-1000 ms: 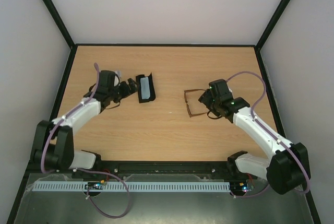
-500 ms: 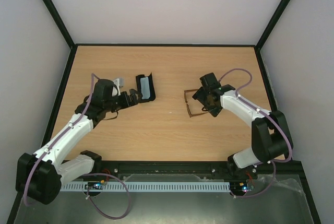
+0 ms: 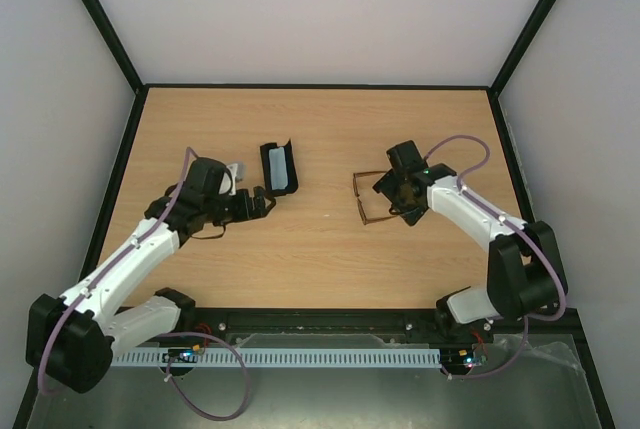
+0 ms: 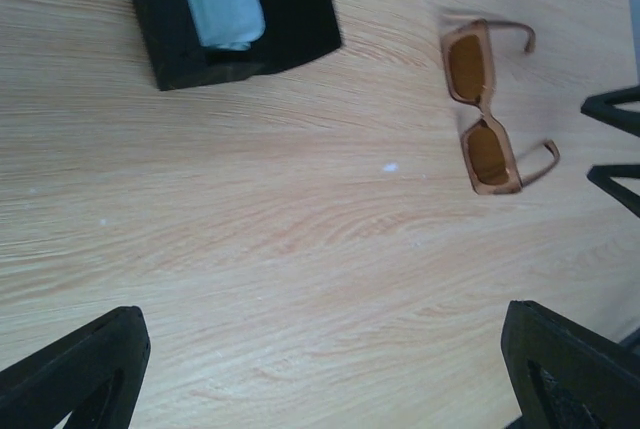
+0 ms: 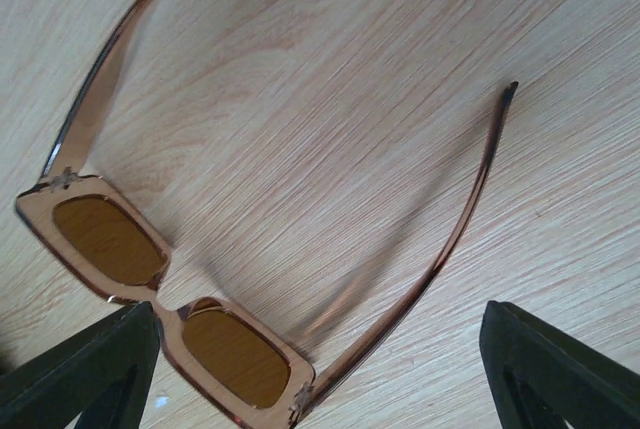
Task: Organize the sunglasses
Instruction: Pick up the sunglasses from the center of the board.
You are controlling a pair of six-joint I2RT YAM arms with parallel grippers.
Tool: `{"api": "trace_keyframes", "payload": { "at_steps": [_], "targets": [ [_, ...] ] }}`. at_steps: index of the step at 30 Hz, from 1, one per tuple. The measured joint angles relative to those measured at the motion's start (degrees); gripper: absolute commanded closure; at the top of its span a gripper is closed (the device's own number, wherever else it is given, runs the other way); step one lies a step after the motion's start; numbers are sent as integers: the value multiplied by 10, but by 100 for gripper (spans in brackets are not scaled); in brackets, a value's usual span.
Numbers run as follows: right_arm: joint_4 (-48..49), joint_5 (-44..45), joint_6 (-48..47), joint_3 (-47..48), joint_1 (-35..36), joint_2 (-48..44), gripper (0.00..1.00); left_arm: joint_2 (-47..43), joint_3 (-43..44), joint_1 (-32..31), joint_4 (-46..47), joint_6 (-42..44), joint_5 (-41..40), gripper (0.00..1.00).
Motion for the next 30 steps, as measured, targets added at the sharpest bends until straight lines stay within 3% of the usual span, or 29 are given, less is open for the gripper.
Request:
{"api": "trace_keyframes", "payload": {
  "at_steps": [9, 17, 21, 27, 30],
  "targets": [
    [6, -15, -10, -20, 0, -42, 13, -50, 22, -60, -50, -18, -14, 1],
    [28, -25, -21, -94, 0, -114, 15, -88, 41, -114, -108, -67, -56, 1],
    [50, -22, -34, -95, 0, -105, 17, -118, 37, -119, -130, -90, -74, 1],
    [91, -21, -39, -104, 0, -57, 30, -119, 37, -120, -143, -104, -85, 1],
    [108, -22, -33, -119, 0, -41, 32, -120, 37, -121, -140, -106, -82, 1]
  ]
}}
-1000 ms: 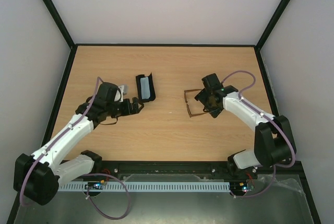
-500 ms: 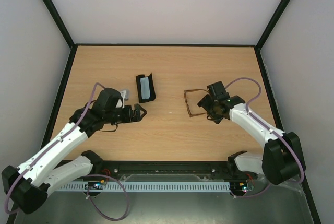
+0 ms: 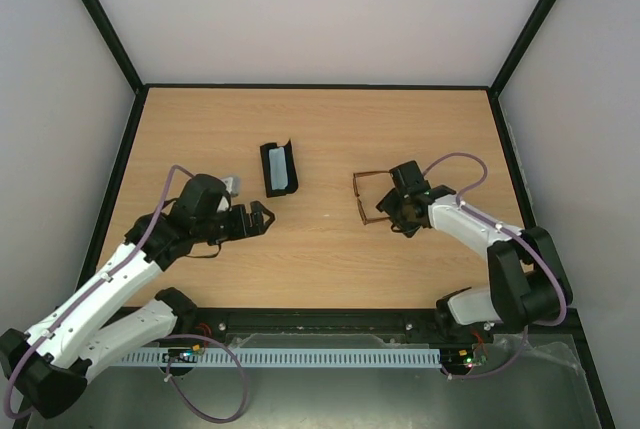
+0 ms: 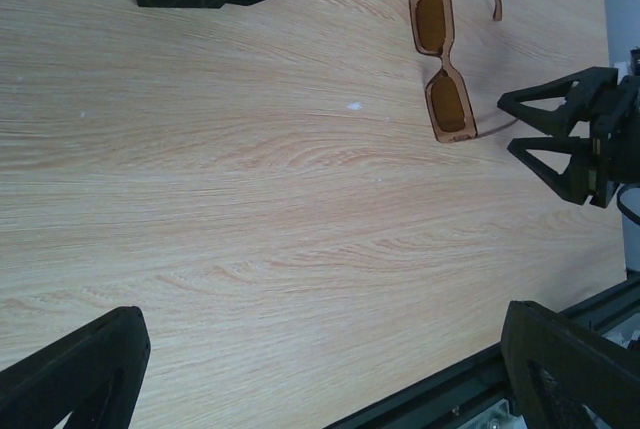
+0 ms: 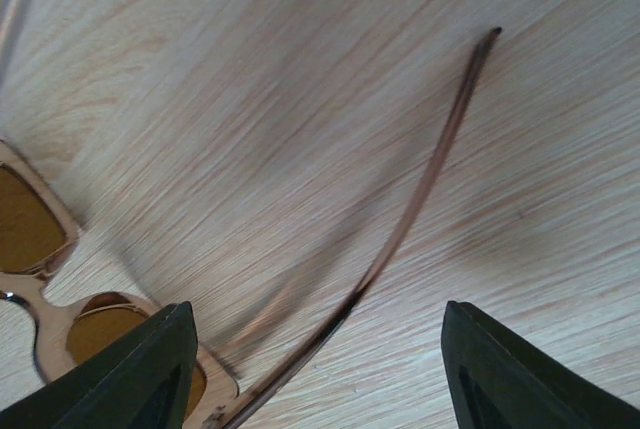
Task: Organize the sunglasses
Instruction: Pick up the sunglasses from the center of the board.
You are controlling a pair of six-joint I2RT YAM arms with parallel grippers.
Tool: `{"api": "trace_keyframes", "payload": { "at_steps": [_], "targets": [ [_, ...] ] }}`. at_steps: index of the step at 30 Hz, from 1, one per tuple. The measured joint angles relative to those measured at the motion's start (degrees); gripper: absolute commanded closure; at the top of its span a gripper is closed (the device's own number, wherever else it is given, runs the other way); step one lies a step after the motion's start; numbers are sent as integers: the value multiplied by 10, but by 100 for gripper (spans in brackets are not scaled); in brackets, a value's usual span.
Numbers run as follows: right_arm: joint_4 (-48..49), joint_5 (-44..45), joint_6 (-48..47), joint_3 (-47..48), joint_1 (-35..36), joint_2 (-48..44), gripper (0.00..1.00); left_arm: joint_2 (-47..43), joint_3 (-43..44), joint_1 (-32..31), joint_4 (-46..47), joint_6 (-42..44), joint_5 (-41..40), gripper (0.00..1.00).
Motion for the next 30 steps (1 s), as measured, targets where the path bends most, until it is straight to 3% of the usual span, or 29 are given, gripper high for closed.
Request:
{"api": "trace_keyframes", "payload": {
  "at_steps": [12, 15, 19, 26, 30],
  "targets": [
    [12, 14, 38, -14, 0, 25, 38, -1, -39, -1, 50, 13, 38, 1],
    [11, 20, 45, -10, 0, 44, 51, 0, -43, -1, 62, 21, 48, 1],
    [7, 26, 51, 3, 0, 61, 59, 1, -44, -1, 74, 32, 54, 1],
    [2, 33, 58, 26, 0, 65, 85, -5, -63, -1, 85, 36, 61, 1],
    [-3, 38, 57, 29, 0, 65, 90, -10, -70, -1, 86, 35, 62, 1]
  ]
}}
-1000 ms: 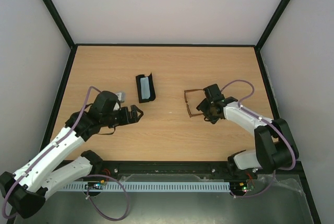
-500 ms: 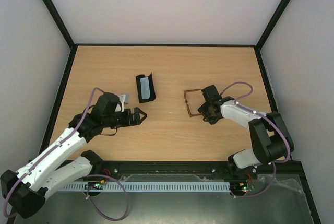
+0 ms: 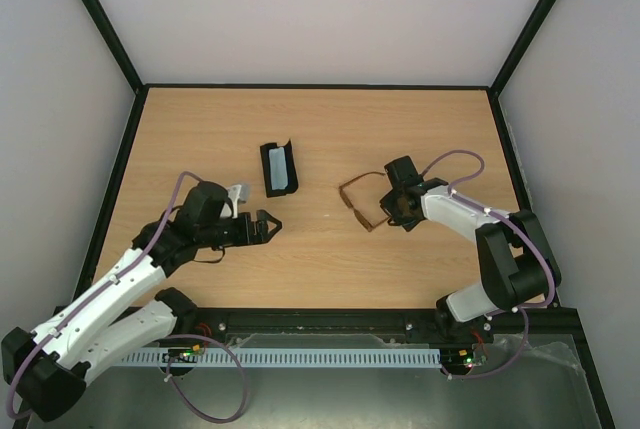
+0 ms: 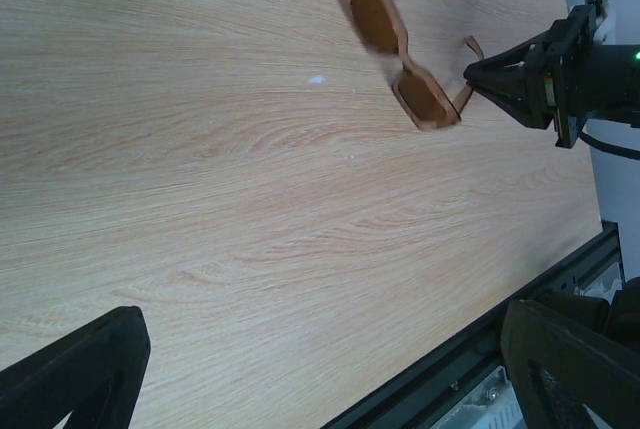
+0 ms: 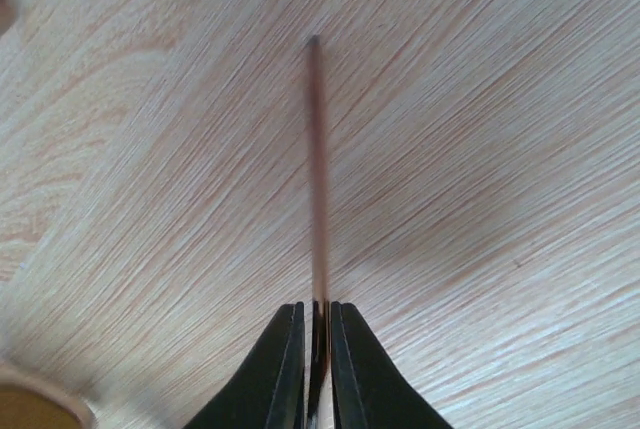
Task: Organize the sunglasses
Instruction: Pick up the sunglasses from the center of the board.
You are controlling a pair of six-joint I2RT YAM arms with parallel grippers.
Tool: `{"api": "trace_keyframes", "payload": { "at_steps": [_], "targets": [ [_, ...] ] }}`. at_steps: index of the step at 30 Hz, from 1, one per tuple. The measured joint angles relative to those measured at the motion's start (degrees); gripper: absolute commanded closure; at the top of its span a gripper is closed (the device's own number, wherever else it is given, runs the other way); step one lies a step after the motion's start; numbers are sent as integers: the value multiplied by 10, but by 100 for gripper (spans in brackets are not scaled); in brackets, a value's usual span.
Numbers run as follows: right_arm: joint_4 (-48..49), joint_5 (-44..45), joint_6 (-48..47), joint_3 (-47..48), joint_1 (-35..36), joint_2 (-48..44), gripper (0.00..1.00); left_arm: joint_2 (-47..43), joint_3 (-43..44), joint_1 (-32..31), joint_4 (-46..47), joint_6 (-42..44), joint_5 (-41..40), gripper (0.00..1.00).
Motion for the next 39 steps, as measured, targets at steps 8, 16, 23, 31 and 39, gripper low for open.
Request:
{"api": "trace_keyframes", "payload": {
  "at_steps": [8, 16, 23, 31, 39],
  "targets": [
    [-22, 14, -28, 8, 0, 0, 99, -10, -3, 0, 2, -3, 0, 1],
    [-36, 40, -84, 26, 0, -26, 99, -4, 4, 0, -10, -4, -2, 1],
    [-48, 72, -179, 31, 13, -158, 99, 25, 101, 0, -61, 21, -27, 1],
    [-104, 109, -275, 50, 143, -214, 99, 88, 185, 0, -120, 57, -83, 1],
    [-184, 135, -337, 104, 250, -206, 99, 115, 174, -17, -174, 76, -113, 1]
  ]
}}
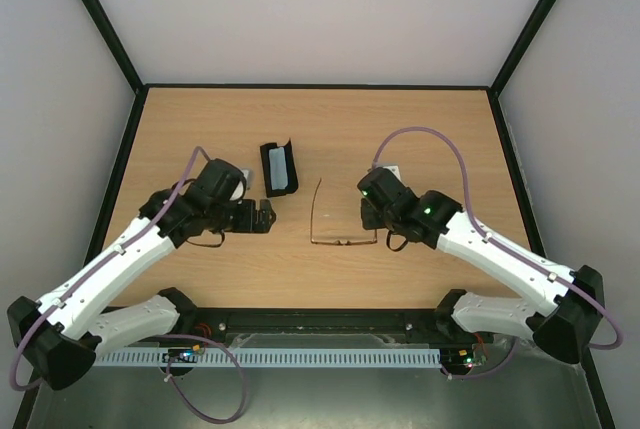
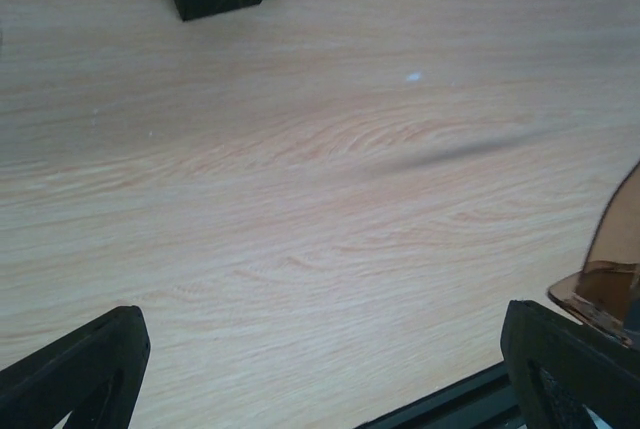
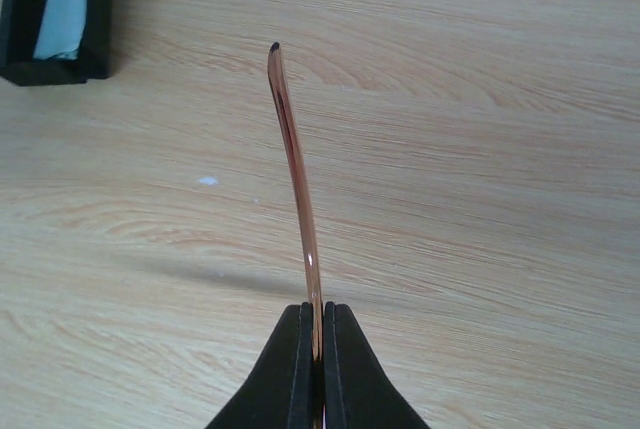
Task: Organize the sunglasses
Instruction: Pick up the sunglasses from the center of the board.
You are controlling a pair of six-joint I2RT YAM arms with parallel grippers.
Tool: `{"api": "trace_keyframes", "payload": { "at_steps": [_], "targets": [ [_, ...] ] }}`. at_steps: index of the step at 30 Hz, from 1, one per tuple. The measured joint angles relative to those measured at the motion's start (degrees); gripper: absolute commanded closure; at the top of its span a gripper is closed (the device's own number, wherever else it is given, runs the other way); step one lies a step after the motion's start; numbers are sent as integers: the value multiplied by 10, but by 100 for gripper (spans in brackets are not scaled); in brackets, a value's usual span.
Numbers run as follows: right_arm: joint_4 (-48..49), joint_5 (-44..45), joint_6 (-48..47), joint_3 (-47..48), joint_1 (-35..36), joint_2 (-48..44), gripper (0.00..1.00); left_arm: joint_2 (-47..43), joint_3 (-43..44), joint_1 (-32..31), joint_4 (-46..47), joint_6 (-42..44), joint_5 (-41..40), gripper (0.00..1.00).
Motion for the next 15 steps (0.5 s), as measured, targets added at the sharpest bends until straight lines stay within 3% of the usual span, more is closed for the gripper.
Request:
{"api": "trace_keyframes", "payload": {
  "at_steps": [15],
  "targets": [
    [-48, -29, -41, 44, 54, 38, 99, 68, -19, -94, 18, -26, -41, 1]
  ]
}}
